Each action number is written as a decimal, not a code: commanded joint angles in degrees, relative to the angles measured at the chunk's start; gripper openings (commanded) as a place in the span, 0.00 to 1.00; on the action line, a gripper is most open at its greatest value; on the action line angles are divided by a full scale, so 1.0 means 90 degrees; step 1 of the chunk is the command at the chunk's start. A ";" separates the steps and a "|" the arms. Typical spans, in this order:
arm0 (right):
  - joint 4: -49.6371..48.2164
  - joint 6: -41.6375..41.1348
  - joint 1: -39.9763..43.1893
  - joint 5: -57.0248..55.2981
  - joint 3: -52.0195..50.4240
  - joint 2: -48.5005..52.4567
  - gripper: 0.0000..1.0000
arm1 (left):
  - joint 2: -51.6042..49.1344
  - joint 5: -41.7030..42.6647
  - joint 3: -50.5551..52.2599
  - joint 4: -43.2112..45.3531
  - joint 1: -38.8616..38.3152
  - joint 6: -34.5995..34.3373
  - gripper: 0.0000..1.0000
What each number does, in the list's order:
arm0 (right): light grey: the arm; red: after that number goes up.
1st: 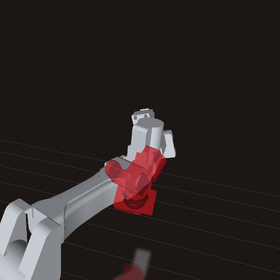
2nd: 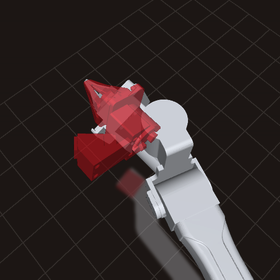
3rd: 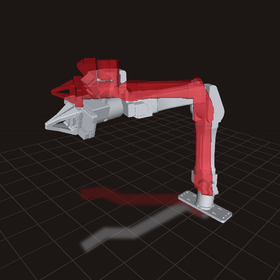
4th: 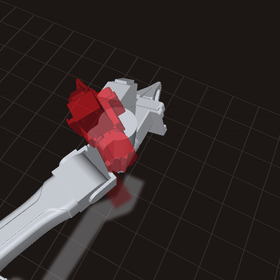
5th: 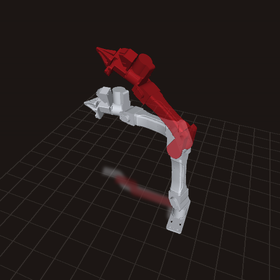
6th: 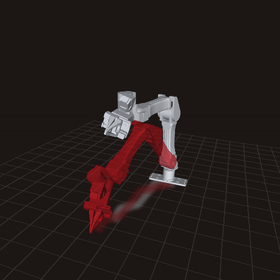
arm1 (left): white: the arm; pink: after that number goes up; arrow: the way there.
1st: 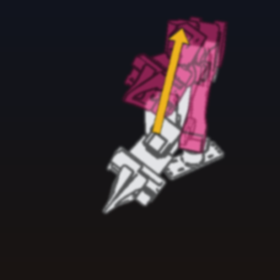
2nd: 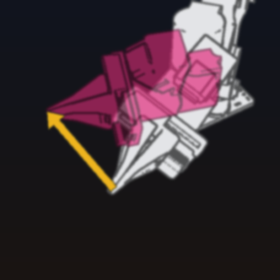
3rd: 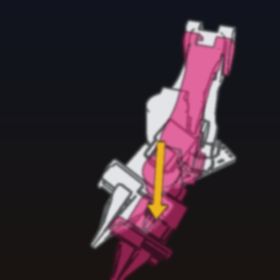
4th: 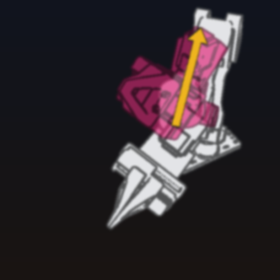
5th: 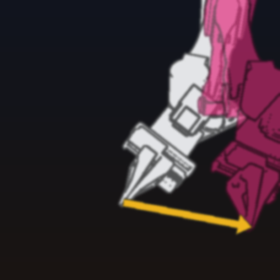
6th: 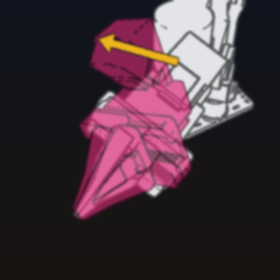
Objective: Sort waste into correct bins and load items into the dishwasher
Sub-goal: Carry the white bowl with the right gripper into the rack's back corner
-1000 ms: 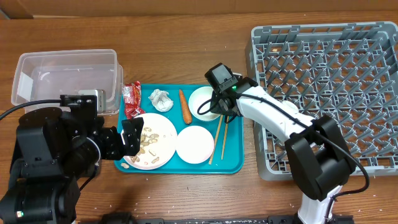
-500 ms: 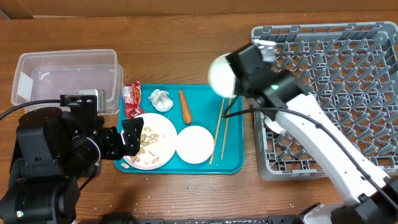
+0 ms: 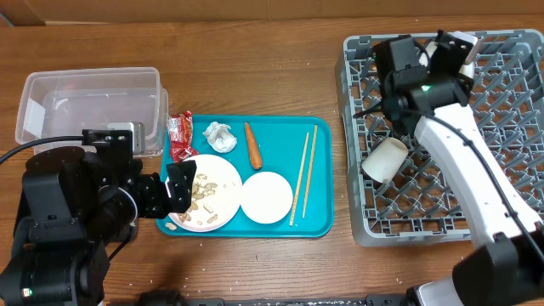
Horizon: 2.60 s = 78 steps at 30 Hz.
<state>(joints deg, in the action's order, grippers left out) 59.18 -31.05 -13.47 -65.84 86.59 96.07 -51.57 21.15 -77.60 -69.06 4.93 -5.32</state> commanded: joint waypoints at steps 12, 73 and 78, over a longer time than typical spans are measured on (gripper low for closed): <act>-0.0345 0.0005 0.0483 -0.0840 -0.0097 0.1375 0.04 | -0.0019 -0.0044 -0.0109 0.0005 0.0034 0.0168 1.00; 0.1382 0.1353 0.4143 0.8959 0.1197 0.0651 0.65 | -0.0019 -0.0044 -0.0109 0.0005 0.0034 0.0168 1.00; 0.1496 0.0852 0.4082 0.8548 0.1195 0.1212 0.54 | -0.0019 -0.0044 -0.0109 0.0005 0.0034 0.0168 1.00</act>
<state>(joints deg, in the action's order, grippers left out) 72.40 -21.19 23.64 10.70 97.27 105.95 -51.57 21.12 -77.62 -69.06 4.93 -5.32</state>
